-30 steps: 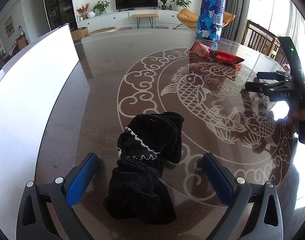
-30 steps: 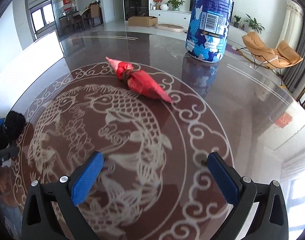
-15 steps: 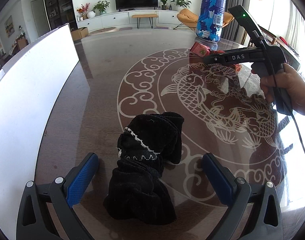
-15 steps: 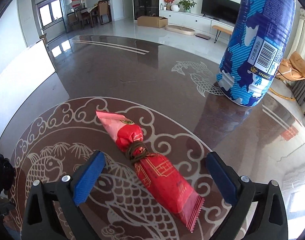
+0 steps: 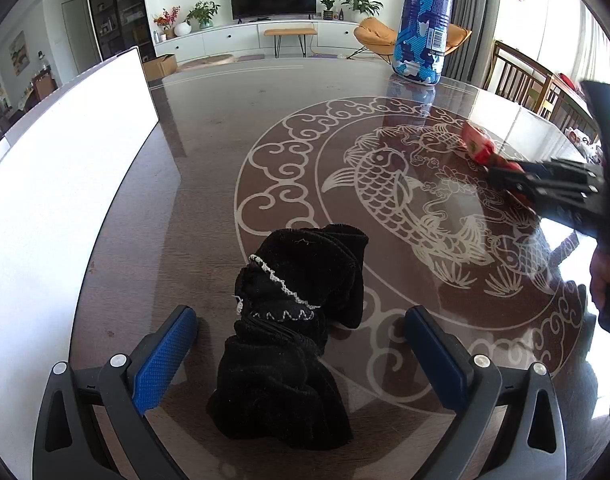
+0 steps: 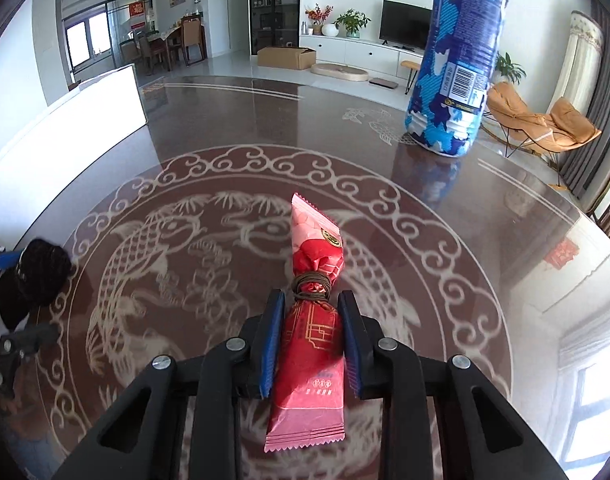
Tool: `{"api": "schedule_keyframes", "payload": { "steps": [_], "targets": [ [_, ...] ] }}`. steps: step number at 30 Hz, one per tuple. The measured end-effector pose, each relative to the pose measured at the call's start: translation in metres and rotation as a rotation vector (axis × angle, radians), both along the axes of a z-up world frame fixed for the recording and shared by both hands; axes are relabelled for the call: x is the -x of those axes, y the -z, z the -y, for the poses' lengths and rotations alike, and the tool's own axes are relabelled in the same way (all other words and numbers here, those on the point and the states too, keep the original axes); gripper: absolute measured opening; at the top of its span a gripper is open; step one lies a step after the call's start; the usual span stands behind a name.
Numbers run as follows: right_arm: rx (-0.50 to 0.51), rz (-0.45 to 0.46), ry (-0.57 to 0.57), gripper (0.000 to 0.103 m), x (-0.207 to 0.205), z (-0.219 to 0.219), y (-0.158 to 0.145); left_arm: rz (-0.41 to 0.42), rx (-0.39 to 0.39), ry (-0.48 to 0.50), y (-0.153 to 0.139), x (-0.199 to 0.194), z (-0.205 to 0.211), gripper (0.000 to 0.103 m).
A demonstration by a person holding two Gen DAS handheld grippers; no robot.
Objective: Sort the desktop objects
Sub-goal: 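Lower the right gripper onto the red snack packet and close it, then lift the red packet with the right gripper while the left gripper holds the pouches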
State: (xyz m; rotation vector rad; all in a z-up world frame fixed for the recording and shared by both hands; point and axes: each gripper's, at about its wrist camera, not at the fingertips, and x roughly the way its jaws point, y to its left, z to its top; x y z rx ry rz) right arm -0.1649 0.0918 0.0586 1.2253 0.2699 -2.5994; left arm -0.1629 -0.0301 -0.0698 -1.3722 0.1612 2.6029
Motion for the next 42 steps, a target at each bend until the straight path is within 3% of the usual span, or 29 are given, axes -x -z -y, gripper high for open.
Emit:
{"api": "schedule_keyframes", "payload": {
  "steps": [6,11,14,19,26,30,42],
  "targets": [
    [0.01,-0.001,0.055,0.028,-0.098,-0.014,-0.002,0.0,0.0,0.0,0.0,0.0,0.0,0.103],
    [0.002,-0.004,0.1,0.031,-0.136,-0.015,-0.001,0.0,0.0,0.0,0.0,0.0,0.0,0.103],
    [-0.025,-0.012,0.134,0.043,-0.139,-0.017,-0.002,0.0,0.0,0.0,0.0,0.0,0.0,0.103],
    [0.0,0.013,0.195,0.074,-0.134,-0.03,0.0,0.0,0.0,0.0,0.0,0.0,-0.001,0.103],
    [0.008,0.021,0.21,0.079,-0.132,-0.033,0.0,0.0,0.0,0.001,0.0,0.001,-0.001,0.103],
    [0.046,0.053,0.214,0.093,-0.127,-0.037,0.003,0.0,-0.001,0.001,0.0,0.001,-0.001,0.103],
    [0.039,0.067,0.201,0.102,-0.121,-0.033,0.007,-0.001,0.0,0.001,0.0,0.001,-0.001,0.103]
  ]
}}
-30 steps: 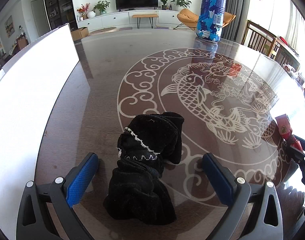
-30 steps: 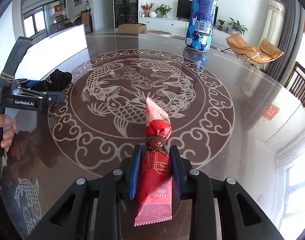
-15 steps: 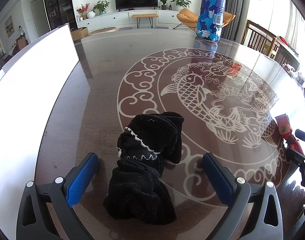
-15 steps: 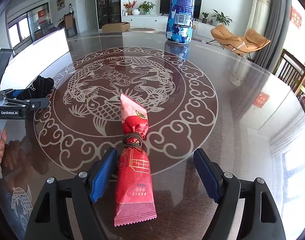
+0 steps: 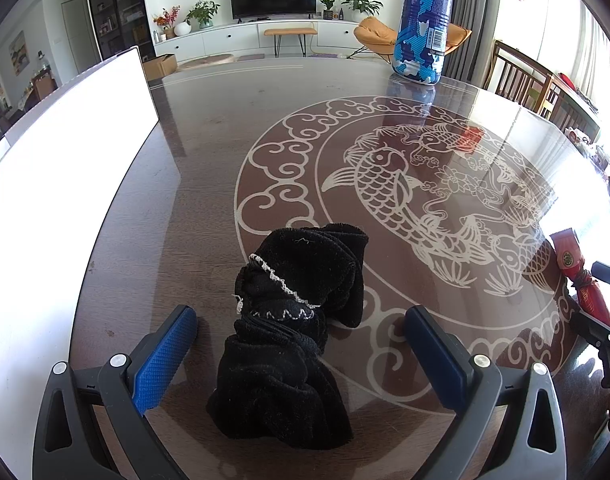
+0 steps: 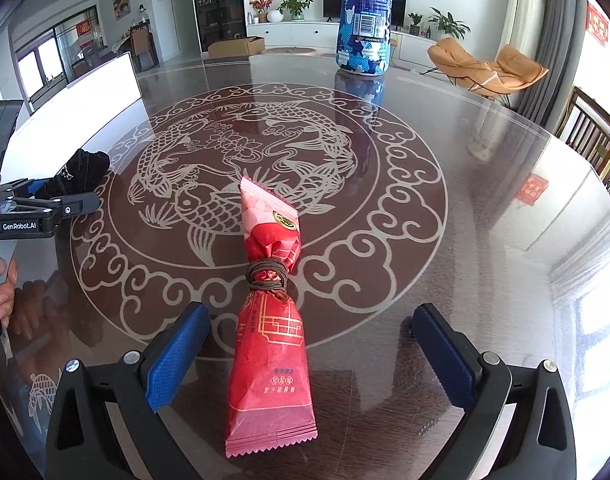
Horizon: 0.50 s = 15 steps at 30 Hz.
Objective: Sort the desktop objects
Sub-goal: 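Lift the red packet with the right gripper while the left gripper holds the pouches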
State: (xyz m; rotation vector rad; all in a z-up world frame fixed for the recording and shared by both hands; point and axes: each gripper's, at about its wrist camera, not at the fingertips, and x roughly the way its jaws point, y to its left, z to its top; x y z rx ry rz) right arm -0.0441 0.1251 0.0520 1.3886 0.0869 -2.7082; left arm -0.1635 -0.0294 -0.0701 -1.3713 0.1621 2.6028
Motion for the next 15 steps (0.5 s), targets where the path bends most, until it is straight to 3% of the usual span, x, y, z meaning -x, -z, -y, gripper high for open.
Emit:
{"api": "schedule_keyframes", "payload": {
  "steps": [15],
  "targets": [
    [0.001,0.001,0.001,0.103,0.0003,-0.0007,0.0007,0.0,0.0,0.0,0.0001,-0.0003,-0.0001,0.103]
  ]
}}
